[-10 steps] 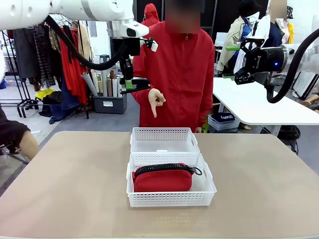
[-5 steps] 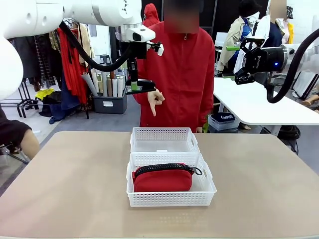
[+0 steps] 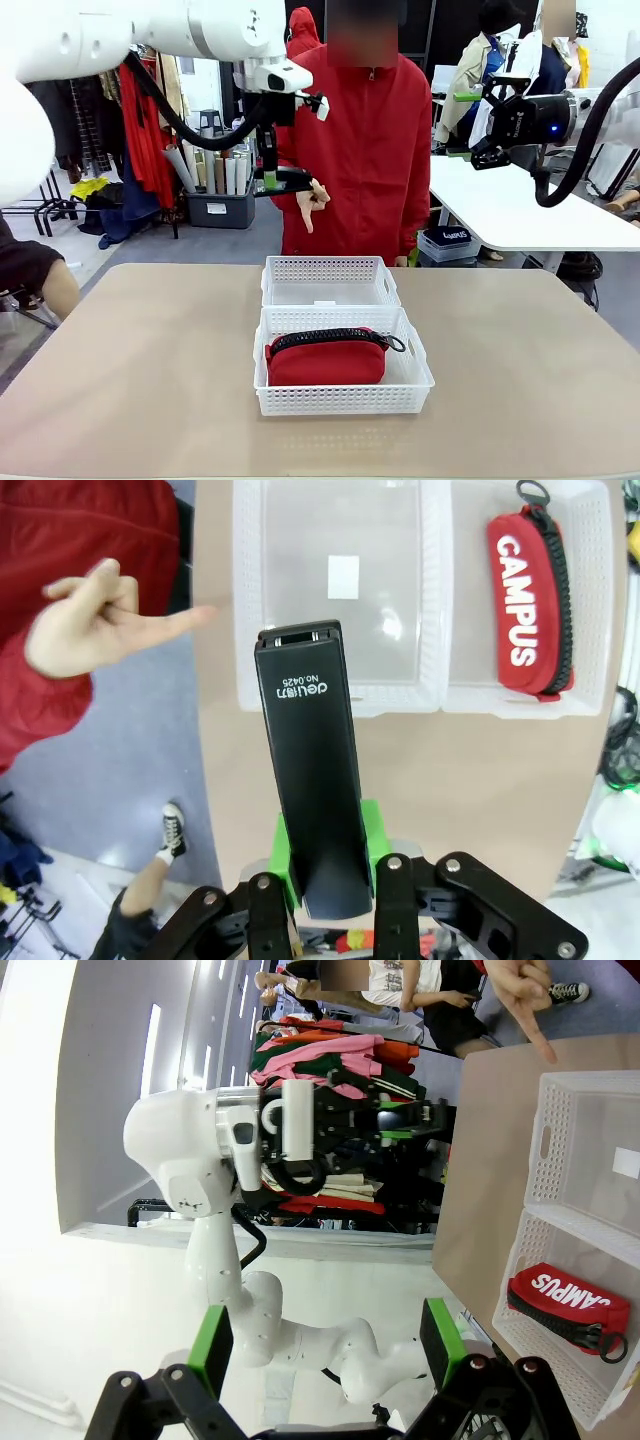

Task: Distribute items into two baskets.
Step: Place the picked Stapler into the Organizing basket as instructed by the person.

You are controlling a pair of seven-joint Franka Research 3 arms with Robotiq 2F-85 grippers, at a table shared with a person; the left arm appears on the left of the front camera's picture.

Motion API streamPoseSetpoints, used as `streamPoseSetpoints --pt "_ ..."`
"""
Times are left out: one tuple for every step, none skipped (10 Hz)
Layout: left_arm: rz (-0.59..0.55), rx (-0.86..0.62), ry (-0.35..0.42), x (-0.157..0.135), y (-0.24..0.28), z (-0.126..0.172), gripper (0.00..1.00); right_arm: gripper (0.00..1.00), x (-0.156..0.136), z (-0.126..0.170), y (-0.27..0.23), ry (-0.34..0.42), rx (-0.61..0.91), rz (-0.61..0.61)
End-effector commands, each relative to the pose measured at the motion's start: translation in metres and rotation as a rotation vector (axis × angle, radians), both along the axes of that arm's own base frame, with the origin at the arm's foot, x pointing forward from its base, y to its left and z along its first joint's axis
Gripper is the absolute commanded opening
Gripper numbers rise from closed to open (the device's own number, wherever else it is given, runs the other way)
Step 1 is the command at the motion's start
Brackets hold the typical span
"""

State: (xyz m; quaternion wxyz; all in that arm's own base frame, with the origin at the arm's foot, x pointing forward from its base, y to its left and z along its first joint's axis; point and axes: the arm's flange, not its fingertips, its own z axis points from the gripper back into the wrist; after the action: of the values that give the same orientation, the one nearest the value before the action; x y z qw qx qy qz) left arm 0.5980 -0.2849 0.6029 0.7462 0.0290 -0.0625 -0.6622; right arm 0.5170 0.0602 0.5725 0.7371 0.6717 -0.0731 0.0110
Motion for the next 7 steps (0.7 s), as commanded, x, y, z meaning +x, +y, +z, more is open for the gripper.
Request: streamPoseSetpoints --pt "-0.042 0.020 0.034 0.024 -0.023 -0.009 0.00 1.00 0.001 0.002 0.001 -0.004 -0.002 -0.007" --pt "-0.081 0.002 0.045 0.027 -0.032 -0.020 0.00 1.00 0.001 0.002 0.001 -0.004 -0.002 -0.007" --pt "-0.105 -0.001 0.064 0.032 -0.041 -0.032 0.00 1.00 0.001 0.002 0.001 -0.004 -0.002 -0.007" --pt "-0.140 -0.010 0.061 0.038 -0.048 -0.054 0.00 1.00 0.001 0.002 0.001 -0.004 -0.002 -0.007" --pt "-0.146 -0.030 0.108 0.041 -0.057 -0.071 0.00 1.00 0.001 0.002 0.001 -0.004 -0.002 -0.007" --pt "-0.165 -0.041 0.111 0.039 -0.068 -0.092 0.00 1.00 0.001 0.002 0.001 -0.004 -0.002 -0.007" --pt "-0.219 -0.035 0.095 0.032 -0.075 -0.107 0.00 1.00 0.001 0.002 0.001 -0.004 -0.002 -0.007"
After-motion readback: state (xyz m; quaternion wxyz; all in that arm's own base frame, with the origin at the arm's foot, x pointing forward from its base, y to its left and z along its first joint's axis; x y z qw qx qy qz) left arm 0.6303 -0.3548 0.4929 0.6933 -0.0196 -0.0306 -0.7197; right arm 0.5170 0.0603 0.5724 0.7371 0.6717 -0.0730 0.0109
